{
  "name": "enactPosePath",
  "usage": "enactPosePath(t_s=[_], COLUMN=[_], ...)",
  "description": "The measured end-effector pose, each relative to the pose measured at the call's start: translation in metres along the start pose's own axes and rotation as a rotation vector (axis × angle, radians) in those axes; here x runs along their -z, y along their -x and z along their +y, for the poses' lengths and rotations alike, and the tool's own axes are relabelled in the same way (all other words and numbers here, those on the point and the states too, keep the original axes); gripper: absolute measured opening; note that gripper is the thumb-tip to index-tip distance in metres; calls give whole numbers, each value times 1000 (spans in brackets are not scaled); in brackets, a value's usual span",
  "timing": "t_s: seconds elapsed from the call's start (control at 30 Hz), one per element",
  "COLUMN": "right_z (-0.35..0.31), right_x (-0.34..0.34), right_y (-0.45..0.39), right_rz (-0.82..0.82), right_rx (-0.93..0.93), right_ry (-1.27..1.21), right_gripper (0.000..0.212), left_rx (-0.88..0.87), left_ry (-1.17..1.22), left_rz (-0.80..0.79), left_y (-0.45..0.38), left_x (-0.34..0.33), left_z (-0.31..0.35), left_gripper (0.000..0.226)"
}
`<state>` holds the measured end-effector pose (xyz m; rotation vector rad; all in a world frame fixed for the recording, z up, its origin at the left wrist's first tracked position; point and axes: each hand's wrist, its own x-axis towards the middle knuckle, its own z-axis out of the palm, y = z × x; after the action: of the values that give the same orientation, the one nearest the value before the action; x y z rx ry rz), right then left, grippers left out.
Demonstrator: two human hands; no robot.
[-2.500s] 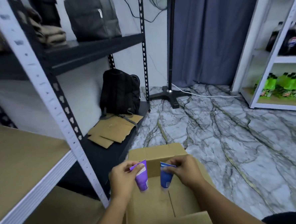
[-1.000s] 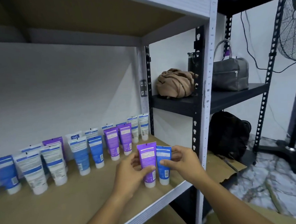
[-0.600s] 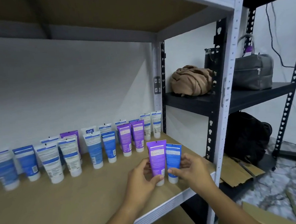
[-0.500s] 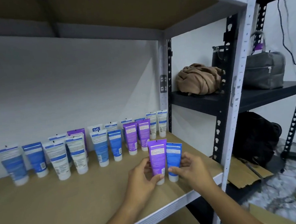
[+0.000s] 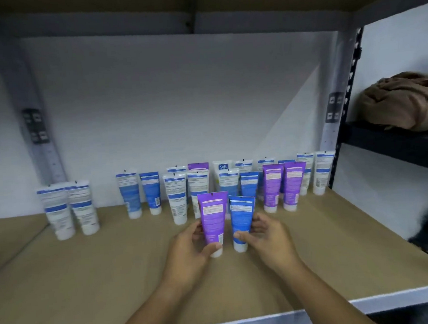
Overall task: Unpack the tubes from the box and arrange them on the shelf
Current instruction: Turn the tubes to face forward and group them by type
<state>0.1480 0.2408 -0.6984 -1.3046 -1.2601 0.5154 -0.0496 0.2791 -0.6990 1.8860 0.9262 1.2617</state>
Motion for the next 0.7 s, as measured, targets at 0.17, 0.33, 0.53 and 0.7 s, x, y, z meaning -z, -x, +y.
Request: enactPosePath(t_s=[0.17,0.33,0.53,0.7], right_z=[-11,-21,-26,-20], right_x=[-61,-115,-166,-199], right_y=[-4,-5,-13,-30], right_rz=[-85,-154,-151,-122], right_rx=[28,68,110,139], right_ry=[-53,-76,-59,-7], right_gripper=[36,34,32,30], left_rx=[35,66,67,78], left_ry=[-80,-162,-219,-208], left_rz=[113,202,277,319], left_y=[10,15,6,-10], left_x=[56,99,129,141], left_z=[-13,-27,-43,-63], left_gripper=[43,45,48,45])
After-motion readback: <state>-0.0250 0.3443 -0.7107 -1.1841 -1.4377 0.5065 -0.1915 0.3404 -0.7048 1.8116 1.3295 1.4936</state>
